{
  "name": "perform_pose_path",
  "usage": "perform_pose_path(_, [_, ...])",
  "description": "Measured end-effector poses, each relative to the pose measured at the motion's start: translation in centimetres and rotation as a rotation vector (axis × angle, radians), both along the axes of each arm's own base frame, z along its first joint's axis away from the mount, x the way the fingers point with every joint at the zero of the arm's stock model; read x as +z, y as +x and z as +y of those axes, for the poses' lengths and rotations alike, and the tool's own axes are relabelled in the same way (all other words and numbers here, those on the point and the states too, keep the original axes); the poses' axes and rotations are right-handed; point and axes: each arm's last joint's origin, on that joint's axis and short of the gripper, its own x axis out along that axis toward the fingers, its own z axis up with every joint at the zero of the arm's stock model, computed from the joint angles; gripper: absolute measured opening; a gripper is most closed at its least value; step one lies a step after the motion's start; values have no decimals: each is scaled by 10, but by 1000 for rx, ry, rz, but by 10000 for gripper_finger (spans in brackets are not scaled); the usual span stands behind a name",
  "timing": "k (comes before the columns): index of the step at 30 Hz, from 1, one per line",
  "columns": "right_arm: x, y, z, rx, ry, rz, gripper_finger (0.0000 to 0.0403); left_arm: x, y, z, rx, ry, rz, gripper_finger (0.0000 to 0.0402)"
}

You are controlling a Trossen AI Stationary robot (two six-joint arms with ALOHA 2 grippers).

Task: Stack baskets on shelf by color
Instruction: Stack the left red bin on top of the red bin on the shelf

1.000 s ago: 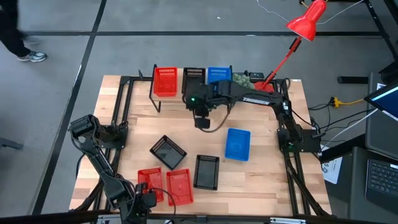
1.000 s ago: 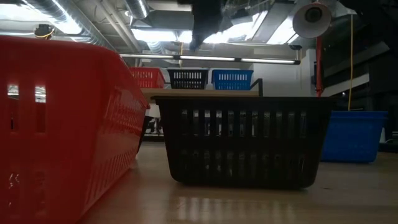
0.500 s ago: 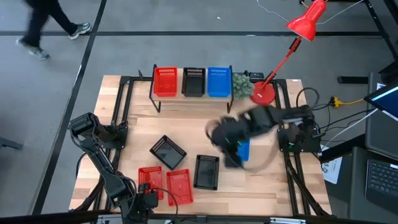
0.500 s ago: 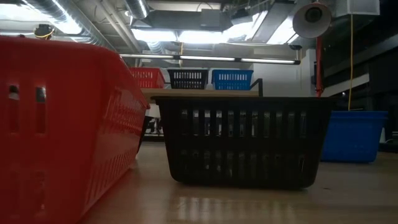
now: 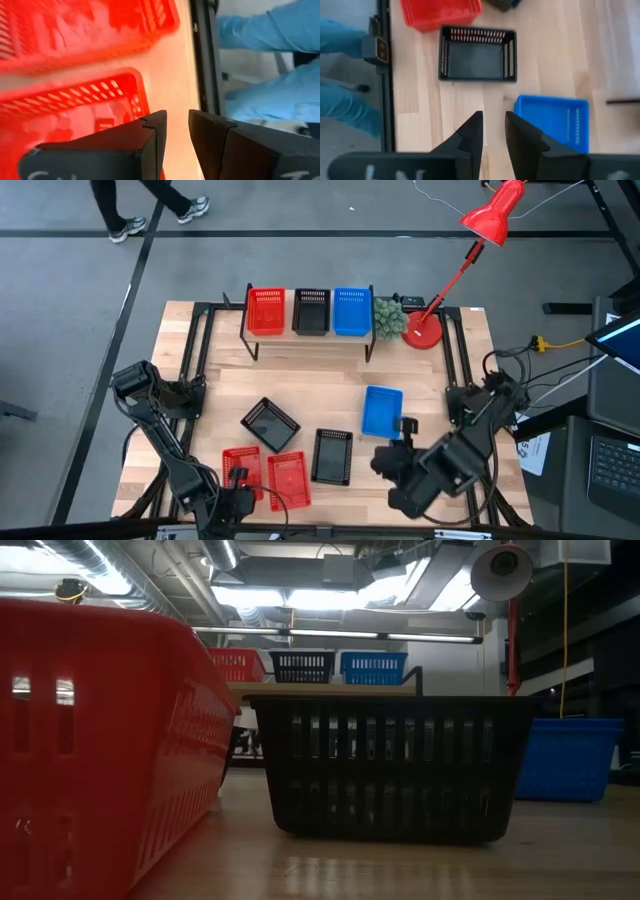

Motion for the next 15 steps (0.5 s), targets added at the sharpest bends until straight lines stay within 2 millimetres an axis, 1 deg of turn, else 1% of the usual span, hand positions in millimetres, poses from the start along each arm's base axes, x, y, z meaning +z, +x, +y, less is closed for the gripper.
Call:
perform_pose_path(2, [-8,-5,7,-33,2,14,80,1,1,1,9,36,-42,74])
perform_pose_path(5, [-21,-10,14,-69,-2,40,80,0,1,2,12,52,-50,74])
perform_pose_path(9, [-35,-13,17,-109,-14,59,80,0,1,2,13,57,-49,74])
perform_pose_path(11, [-40,-14,18,-122,-20,68,80,1,2,2,31,75,-83,74])
perform_pose_path(15, [-45,-13,18,-132,-21,69,80,13,2,-4,27,116,-166,74])
